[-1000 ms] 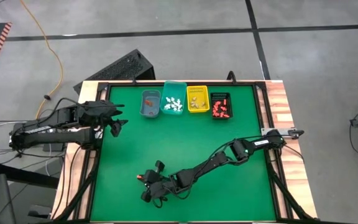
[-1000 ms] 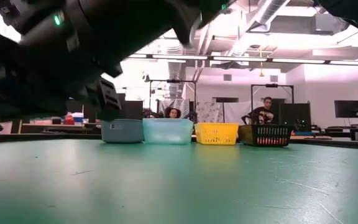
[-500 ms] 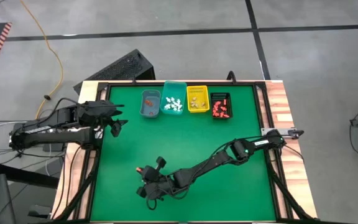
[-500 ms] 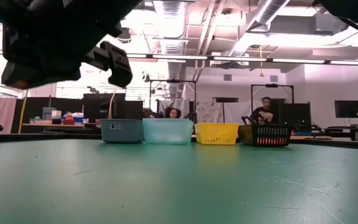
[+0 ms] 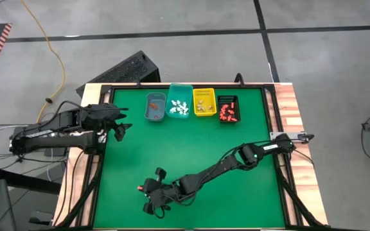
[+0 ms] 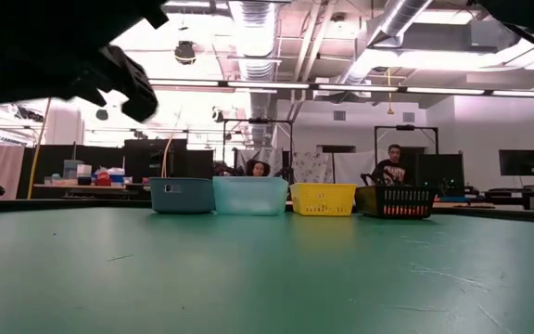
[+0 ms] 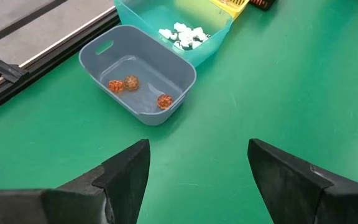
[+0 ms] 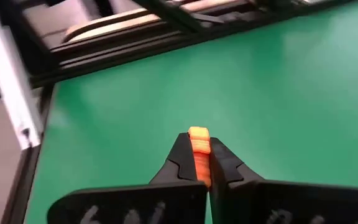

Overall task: Sort Halloween decoration
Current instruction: Put the orange skeleton toy into the black bin, then return to Home Position

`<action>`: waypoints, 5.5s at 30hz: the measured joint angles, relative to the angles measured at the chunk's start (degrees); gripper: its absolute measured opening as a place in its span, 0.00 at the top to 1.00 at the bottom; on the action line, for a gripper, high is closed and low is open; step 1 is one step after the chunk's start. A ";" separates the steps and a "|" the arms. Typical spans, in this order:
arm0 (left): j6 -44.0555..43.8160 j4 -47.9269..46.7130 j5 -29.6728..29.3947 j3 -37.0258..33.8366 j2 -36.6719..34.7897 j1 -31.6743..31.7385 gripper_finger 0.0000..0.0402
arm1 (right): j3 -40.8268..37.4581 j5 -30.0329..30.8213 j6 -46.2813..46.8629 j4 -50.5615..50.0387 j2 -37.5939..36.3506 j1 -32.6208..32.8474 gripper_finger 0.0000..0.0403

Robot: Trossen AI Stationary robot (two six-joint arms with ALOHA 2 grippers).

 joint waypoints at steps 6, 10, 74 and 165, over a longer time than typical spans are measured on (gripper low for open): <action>0.11 0.03 -0.04 0.00 -0.02 -0.02 0.35 | 0.04 -17.21 -8.28 2.74 -1.21 -3.42 0.99; -0.16 0.03 -0.06 0.00 0.00 0.00 0.35 | -2.75 -22.32 -9.04 7.11 -1.21 -4.20 0.99; -3.97 1.53 -14.53 0.00 0.02 0.20 0.35 | -100.49 24.66 -2.96 42.55 -65.68 -18.82 0.99; -5.52 25.40 -0.68 2.01 -12.63 0.07 0.35 | -96.83 -21.26 -8.13 17.53 -131.38 -20.56 0.67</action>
